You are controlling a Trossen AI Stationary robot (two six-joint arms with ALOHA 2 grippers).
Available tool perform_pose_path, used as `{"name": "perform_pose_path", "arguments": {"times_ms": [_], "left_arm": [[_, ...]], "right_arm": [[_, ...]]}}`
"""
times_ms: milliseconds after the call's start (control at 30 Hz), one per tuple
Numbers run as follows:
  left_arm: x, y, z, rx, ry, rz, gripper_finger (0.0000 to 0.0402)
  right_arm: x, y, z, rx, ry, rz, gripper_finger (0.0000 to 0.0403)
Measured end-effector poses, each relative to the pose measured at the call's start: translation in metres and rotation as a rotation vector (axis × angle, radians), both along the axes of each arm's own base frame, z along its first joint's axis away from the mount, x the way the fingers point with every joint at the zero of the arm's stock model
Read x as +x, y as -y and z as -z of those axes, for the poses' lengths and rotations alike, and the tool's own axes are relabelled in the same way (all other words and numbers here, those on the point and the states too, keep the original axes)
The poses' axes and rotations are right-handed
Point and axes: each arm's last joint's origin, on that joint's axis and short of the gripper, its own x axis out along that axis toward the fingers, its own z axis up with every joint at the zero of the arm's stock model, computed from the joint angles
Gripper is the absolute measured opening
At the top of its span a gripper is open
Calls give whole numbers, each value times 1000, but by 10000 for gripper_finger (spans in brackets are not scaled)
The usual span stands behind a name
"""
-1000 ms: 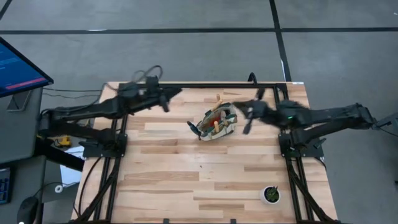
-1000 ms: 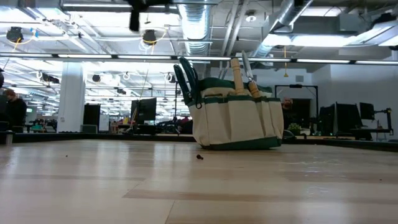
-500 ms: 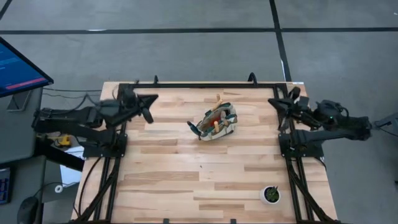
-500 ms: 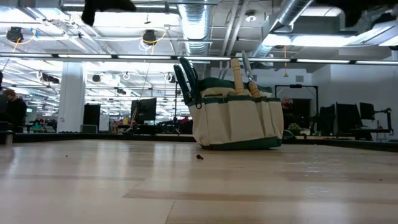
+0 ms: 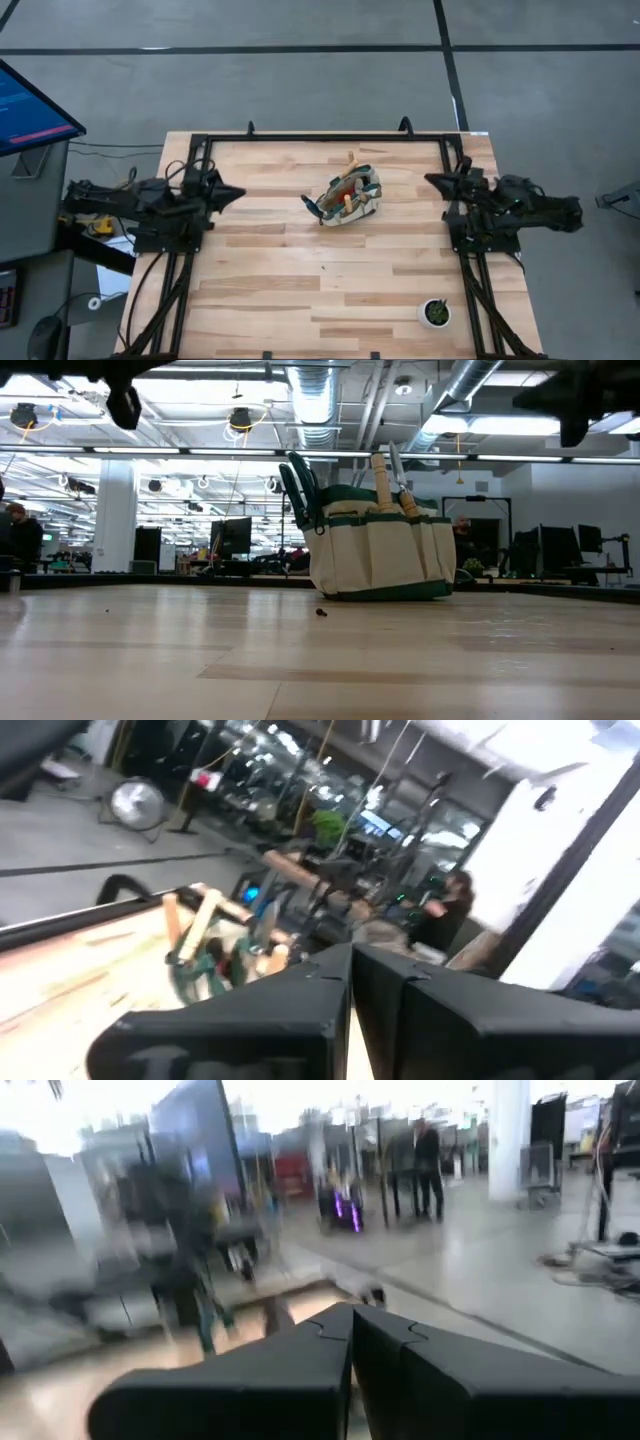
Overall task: Pick & Place Garden tools in Gardening bag
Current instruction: Return to Home Position
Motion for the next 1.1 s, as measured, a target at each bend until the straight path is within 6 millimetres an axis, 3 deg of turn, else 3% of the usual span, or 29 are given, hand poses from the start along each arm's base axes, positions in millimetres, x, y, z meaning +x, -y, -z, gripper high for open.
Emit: {"name": "perform_pose_path", "arguments": {"times_ms": [67,333,567,933,1100], "left_arm": [[-7,-1,7,-5,38,13,1],[-21,-1,35,-6,124,92,1],[-24,3,52,16,162,236,1],[-14,9,86,14,96,409,2],[-14,10,86,50,99,443,2]], "right_arm": [[3,0,2,38,51,-7,0],[22,-5,42,132,11,-129,0],[35,-9,66,134,164,-255,0],[36,-9,70,146,152,-249,0],[36,-8,70,164,157,-223,0]]}}
